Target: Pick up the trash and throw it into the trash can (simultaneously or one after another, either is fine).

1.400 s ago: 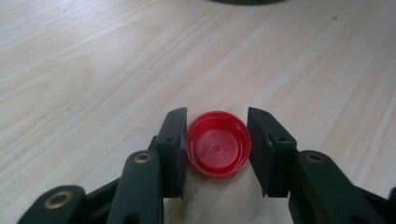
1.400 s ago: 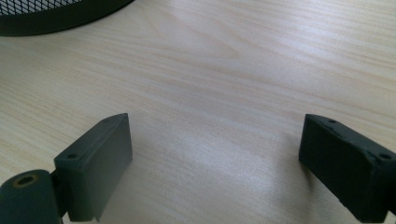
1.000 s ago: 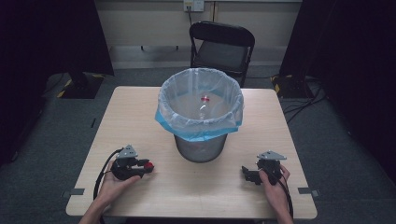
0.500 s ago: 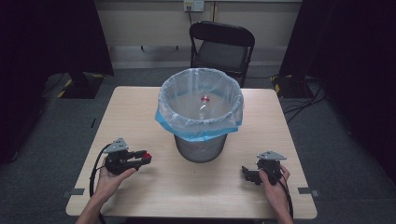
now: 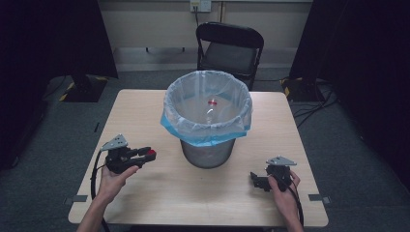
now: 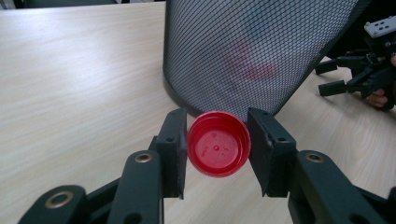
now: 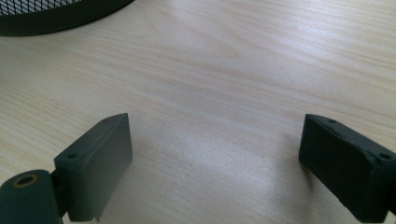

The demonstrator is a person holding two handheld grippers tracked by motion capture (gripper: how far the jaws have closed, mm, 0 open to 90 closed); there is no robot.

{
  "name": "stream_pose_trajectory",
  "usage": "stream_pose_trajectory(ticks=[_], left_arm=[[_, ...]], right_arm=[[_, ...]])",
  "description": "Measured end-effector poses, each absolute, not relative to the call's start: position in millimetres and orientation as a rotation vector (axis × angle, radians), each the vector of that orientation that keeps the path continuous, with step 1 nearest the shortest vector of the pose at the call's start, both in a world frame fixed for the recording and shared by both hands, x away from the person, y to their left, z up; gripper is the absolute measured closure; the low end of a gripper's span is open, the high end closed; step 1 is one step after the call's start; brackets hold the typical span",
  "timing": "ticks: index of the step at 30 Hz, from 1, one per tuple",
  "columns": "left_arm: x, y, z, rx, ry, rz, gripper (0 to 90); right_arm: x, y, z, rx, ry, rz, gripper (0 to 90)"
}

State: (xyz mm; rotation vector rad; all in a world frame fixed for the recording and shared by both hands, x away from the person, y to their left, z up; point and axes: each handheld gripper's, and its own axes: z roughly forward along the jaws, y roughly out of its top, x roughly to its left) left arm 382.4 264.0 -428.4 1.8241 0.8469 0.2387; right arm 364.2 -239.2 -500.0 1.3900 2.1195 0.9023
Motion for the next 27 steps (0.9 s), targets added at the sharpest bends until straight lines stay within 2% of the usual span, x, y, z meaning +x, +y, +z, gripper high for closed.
stream_pose_trajectory(ticks=[27], left_arm=[[396.7,268.3,-364.2,1.676,0.775,0.301,60.1]], right_arm=[[364.2,-239.2,-500.0,1.390,2.120,0.902,8.8]])
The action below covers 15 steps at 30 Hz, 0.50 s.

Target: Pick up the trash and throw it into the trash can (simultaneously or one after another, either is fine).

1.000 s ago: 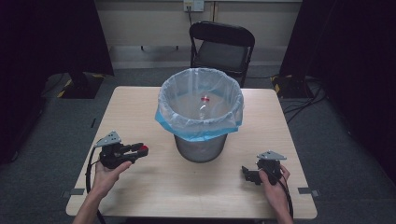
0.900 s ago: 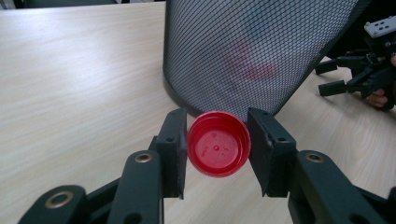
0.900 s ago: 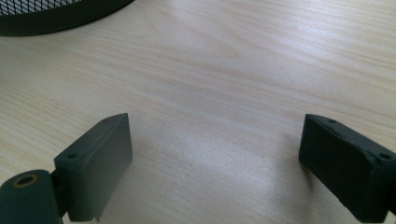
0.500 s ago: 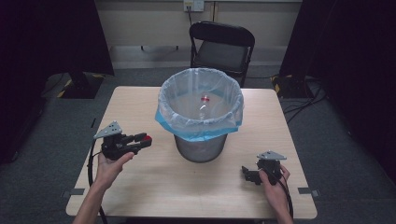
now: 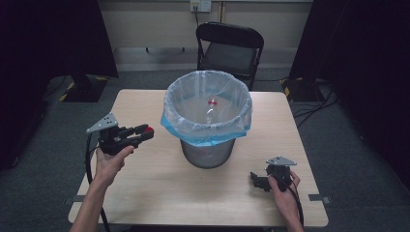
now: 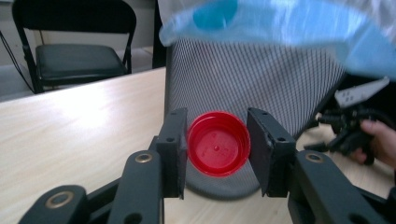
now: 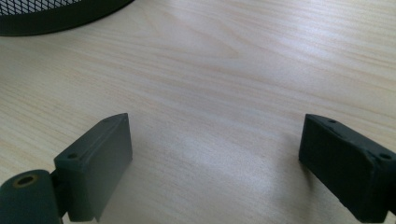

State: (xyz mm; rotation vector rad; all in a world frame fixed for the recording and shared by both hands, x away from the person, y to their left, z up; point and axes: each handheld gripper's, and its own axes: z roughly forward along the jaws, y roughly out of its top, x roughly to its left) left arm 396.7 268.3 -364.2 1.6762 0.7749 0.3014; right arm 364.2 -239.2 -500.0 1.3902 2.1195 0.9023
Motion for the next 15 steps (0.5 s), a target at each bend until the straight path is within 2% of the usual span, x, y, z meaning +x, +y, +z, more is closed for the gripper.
stream_pose_trajectory(ticks=[15], left_arm=[[396.5,257.8,-323.0,1.632,0.709,0.350,60.1]], right_arm=[[364.2,-239.2,-500.0,1.390,2.120,0.902,8.8]])
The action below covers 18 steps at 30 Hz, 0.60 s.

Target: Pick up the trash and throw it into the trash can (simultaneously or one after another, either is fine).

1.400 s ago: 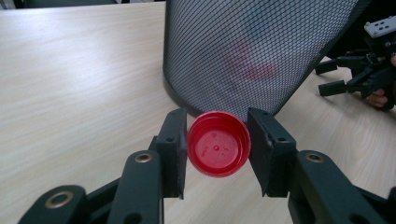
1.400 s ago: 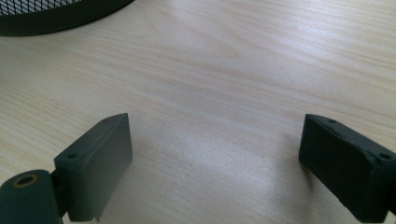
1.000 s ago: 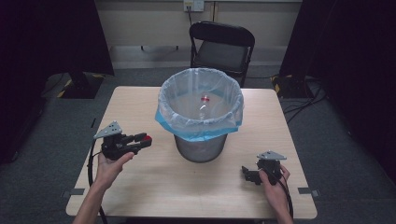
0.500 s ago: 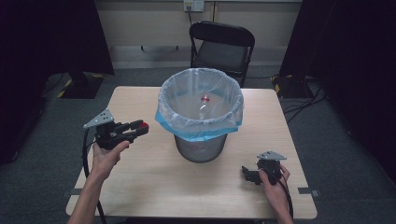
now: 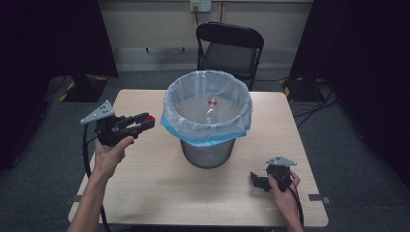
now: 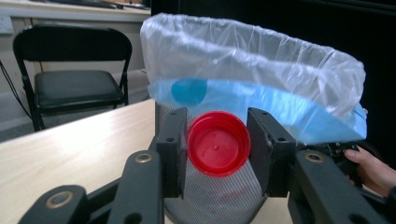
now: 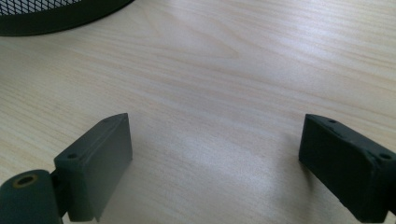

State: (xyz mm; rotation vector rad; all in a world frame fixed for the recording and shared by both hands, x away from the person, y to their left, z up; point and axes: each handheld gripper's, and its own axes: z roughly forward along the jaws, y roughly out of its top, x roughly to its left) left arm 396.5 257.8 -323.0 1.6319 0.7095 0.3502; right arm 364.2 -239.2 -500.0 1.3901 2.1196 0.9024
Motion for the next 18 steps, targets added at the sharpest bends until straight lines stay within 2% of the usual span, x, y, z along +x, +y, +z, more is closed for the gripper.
stream_pose_trajectory(ticks=[12,18], left_arm=[[400.3,258.8,-298.0,1.608,0.679,0.389,60.1],[404.5,258.0,-287.4,1.583,0.675,0.352,60.1]], right_arm=[[364.2,-239.2,-500.0,1.390,2.120,0.902,8.8],[364.2,-239.2,-500.0,1.390,2.120,0.902,8.8]])
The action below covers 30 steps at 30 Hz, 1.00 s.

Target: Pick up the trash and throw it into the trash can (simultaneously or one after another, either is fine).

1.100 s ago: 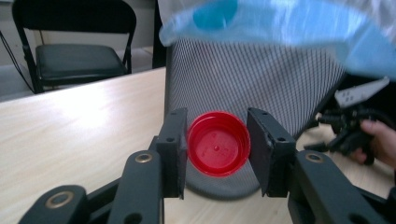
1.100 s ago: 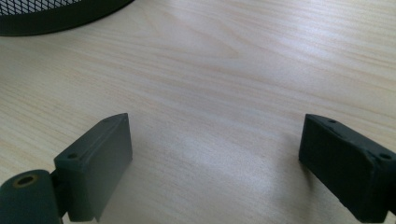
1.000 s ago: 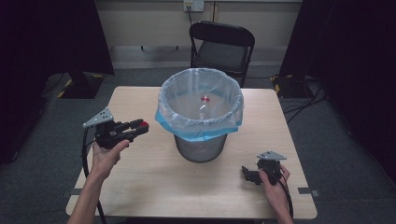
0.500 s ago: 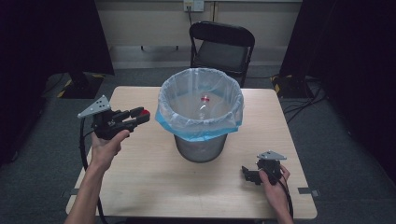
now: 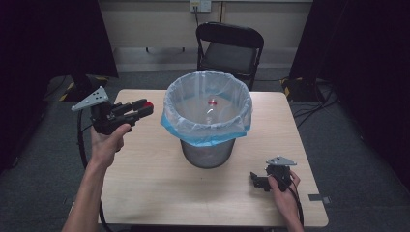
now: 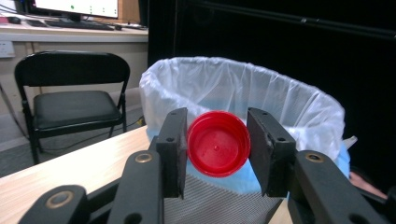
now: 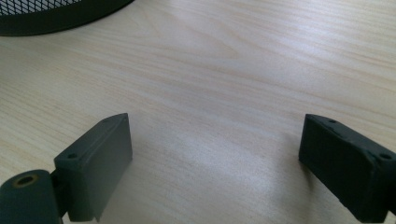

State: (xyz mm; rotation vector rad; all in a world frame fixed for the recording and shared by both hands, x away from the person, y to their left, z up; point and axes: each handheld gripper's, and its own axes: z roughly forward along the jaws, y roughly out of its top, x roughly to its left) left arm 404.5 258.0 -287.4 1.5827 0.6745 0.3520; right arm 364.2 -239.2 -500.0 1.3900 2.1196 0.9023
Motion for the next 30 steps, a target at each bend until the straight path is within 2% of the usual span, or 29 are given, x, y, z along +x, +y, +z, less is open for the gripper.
stream_pose_trajectory(ticks=[13,30], left_arm=[[407.1,247.3,-267.6,1.593,0.635,0.391,60.1],[414.4,226.3,-248.2,1.594,0.592,0.376,60.1]], right_arm=[[364.2,-239.2,-500.0,1.390,2.120,0.902,8.8],[364.2,-239.3,-500.0,1.390,2.120,0.902,8.8]])
